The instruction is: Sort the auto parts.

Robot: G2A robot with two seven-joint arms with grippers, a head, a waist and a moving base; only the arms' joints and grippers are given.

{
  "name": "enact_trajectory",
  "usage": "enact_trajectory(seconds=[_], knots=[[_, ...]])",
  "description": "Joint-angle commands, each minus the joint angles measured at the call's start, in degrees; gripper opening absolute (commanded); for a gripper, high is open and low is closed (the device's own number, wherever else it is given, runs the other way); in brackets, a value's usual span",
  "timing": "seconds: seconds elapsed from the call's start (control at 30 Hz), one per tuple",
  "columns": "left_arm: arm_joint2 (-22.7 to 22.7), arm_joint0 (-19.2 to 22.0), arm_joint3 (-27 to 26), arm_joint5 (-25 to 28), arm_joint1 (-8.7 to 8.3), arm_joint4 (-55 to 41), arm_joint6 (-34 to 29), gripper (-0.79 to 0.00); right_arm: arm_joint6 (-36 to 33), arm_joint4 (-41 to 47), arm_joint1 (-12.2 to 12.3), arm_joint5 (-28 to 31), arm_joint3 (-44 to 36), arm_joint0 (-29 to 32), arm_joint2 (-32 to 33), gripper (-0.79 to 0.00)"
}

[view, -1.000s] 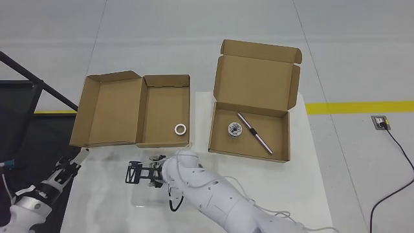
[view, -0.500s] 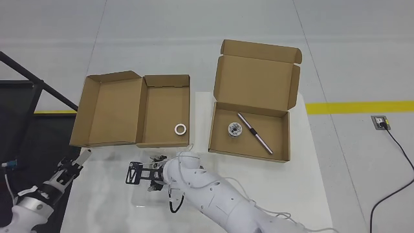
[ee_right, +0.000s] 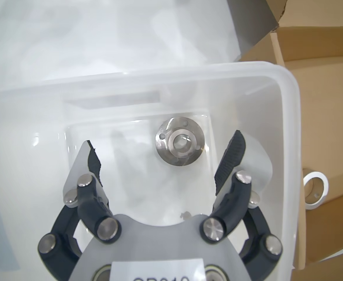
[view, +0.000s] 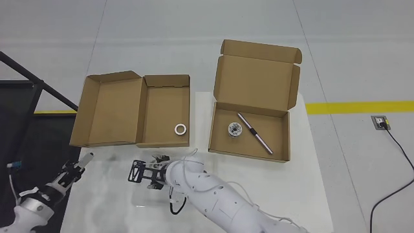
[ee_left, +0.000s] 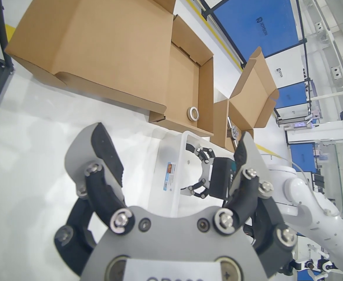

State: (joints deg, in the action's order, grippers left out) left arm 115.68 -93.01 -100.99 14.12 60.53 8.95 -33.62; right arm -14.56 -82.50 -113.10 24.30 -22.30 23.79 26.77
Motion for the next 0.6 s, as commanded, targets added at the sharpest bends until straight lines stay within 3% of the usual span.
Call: enact_trajectory(seconds=[0.0, 0.33, 0.57], knots=[[-0.49, -0.16, -0.06, -0.25, -0.05, 1.16, -0.28, 0.000, -0.25, 0.10, -0.05, 0.09, 0.23, 0.04, 0.21, 0.000], [-3.80, 1.17, 2.85, 2.45, -0.84, 4.16, -8.91, 0.000, 3.26, -1.31, 0.59, -1.37, 0.05, 0.84, 1.07, 0.000], [-4.65, 2.01, 4.69, 2.00, -1.06, 1.66, -10.33, 0.000, 3.59, -2.28, 1.16, -2.66, -0.57, 1.91, 1.68, 0.000]])
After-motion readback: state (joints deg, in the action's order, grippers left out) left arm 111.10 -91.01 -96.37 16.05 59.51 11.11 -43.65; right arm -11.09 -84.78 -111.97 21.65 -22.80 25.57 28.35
